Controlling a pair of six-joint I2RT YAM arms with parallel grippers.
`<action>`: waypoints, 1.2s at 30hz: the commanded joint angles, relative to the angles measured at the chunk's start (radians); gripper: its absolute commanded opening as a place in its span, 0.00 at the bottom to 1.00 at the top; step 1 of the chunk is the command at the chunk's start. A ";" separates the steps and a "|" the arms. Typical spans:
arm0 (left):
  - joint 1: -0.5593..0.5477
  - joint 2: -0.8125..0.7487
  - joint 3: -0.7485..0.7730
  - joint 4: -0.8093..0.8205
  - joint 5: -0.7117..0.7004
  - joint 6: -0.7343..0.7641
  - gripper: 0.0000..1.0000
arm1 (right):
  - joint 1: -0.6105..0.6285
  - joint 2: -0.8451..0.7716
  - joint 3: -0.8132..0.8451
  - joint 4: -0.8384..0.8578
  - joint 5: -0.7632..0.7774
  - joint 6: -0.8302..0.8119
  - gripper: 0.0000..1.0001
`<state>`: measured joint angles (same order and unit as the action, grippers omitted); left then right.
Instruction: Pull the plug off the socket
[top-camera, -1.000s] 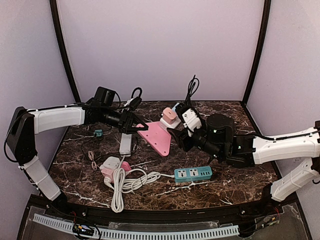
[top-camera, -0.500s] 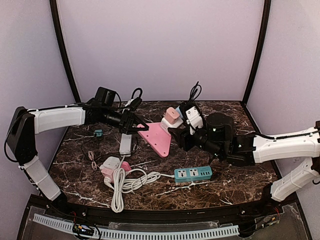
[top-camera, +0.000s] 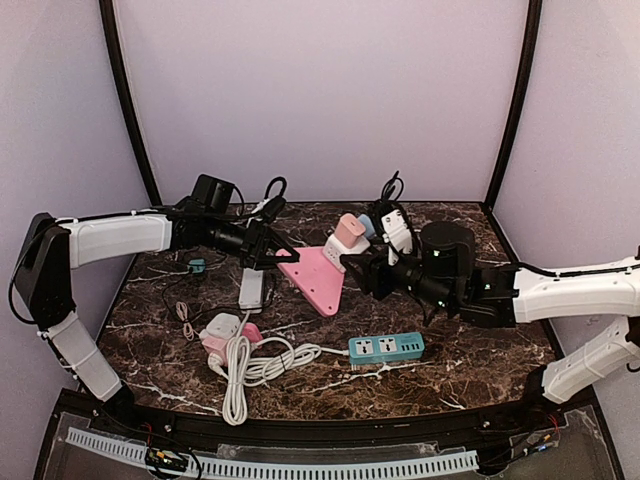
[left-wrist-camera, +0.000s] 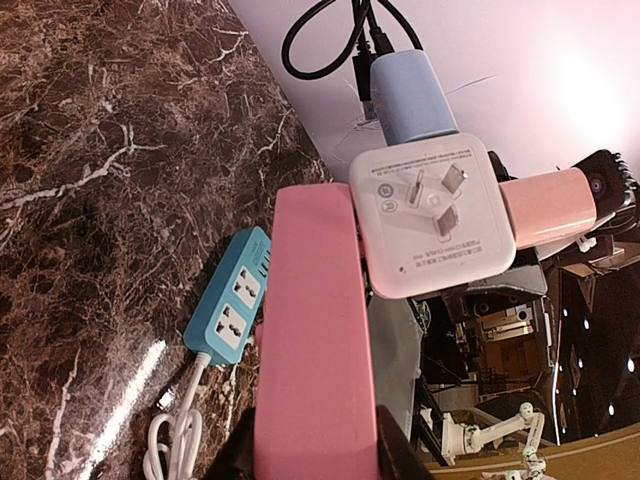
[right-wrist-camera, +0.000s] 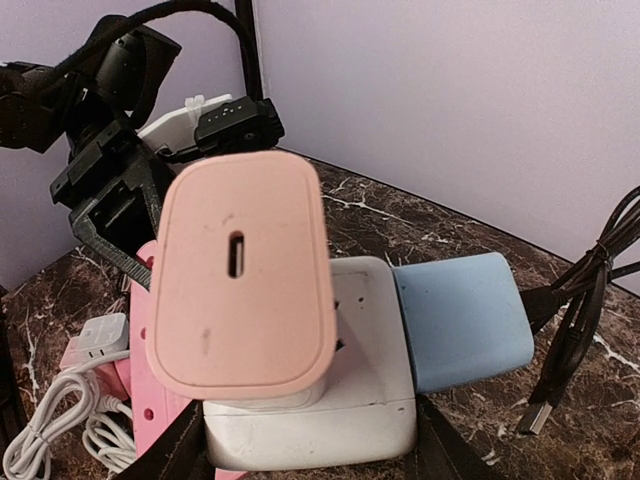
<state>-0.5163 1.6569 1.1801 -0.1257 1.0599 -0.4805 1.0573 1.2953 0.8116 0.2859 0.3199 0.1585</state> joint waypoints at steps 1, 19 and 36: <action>0.002 -0.003 0.003 -0.049 -0.023 0.051 0.01 | -0.046 -0.074 0.003 0.215 0.094 0.017 0.00; 0.003 0.021 0.012 -0.090 -0.060 0.058 0.01 | 0.028 -0.066 -0.012 0.335 0.094 -0.154 0.00; 0.013 0.025 0.019 -0.109 -0.069 0.064 0.01 | 0.065 -0.052 0.007 0.300 0.111 -0.255 0.00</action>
<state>-0.5209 1.6588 1.1969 -0.1307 1.0588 -0.4313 1.0981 1.2789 0.7677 0.3908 0.3660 -0.0376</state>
